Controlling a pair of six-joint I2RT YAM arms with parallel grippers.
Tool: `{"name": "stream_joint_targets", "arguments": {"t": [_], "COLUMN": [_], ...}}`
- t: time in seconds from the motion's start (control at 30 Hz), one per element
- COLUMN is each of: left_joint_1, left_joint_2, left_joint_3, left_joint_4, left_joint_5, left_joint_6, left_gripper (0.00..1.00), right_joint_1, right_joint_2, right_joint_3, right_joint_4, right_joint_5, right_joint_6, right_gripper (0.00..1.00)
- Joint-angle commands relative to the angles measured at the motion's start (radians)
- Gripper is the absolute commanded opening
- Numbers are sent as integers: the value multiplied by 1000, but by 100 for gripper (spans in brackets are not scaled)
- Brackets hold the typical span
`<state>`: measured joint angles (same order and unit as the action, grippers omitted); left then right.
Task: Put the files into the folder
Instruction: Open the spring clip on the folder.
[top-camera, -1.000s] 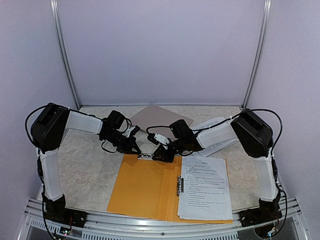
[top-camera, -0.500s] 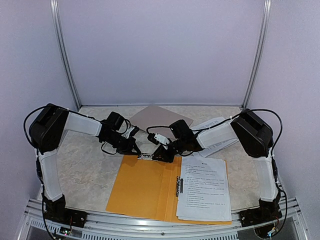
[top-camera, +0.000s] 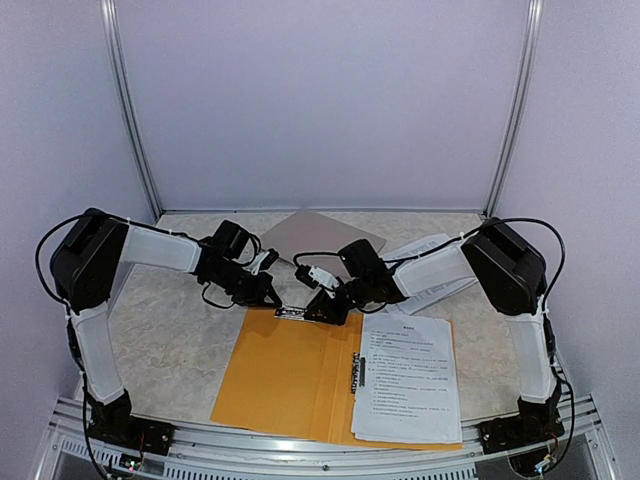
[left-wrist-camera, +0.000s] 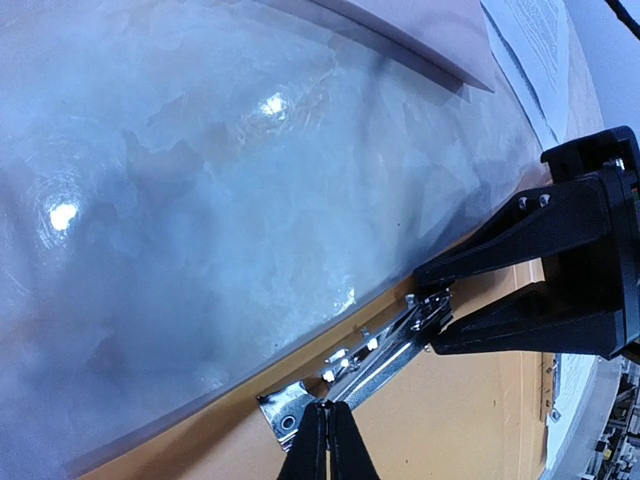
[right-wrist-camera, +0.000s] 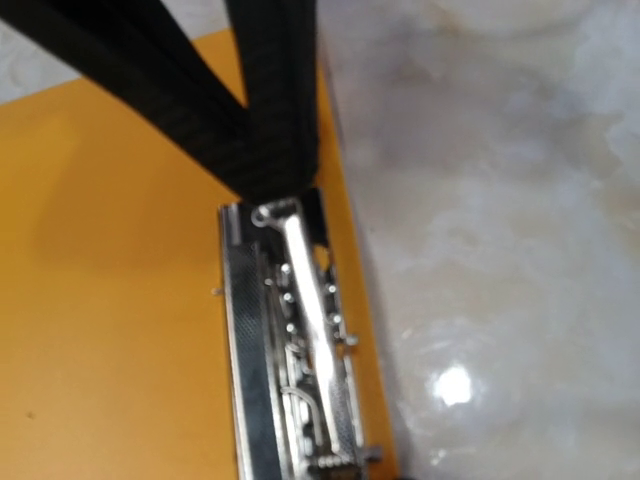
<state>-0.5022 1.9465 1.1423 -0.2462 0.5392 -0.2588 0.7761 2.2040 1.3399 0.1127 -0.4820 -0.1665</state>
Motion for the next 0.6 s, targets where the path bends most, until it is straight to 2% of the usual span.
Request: {"name": "stream_joint_targets", "arguments": {"t": [0.0, 0.17, 0.4, 0.57], "left_joint_1": [-16, -16, -19, -22], "left_joint_2": [-5, 1, -21, -33], "left_joint_3": [-16, 54, 106, 130], "left_joint_4": [-176, -193, -188, -181], "left_joint_5": [-42, -38, -2, 4], "left_joint_6": [-6, -15, -70, -113], "left_gripper": [0, 0, 0, 0], "right_joint_1": [-5, -5, -7, -6], "right_joint_2": [40, 18, -51, -101], "right_joint_3": [-32, -29, -24, -38], "right_joint_4": [-107, -107, -94, -57], "right_joint_5": [150, 113, 21, -37], "right_joint_6": [36, 27, 10, 35], "right_gripper": [7, 14, 42, 52]}}
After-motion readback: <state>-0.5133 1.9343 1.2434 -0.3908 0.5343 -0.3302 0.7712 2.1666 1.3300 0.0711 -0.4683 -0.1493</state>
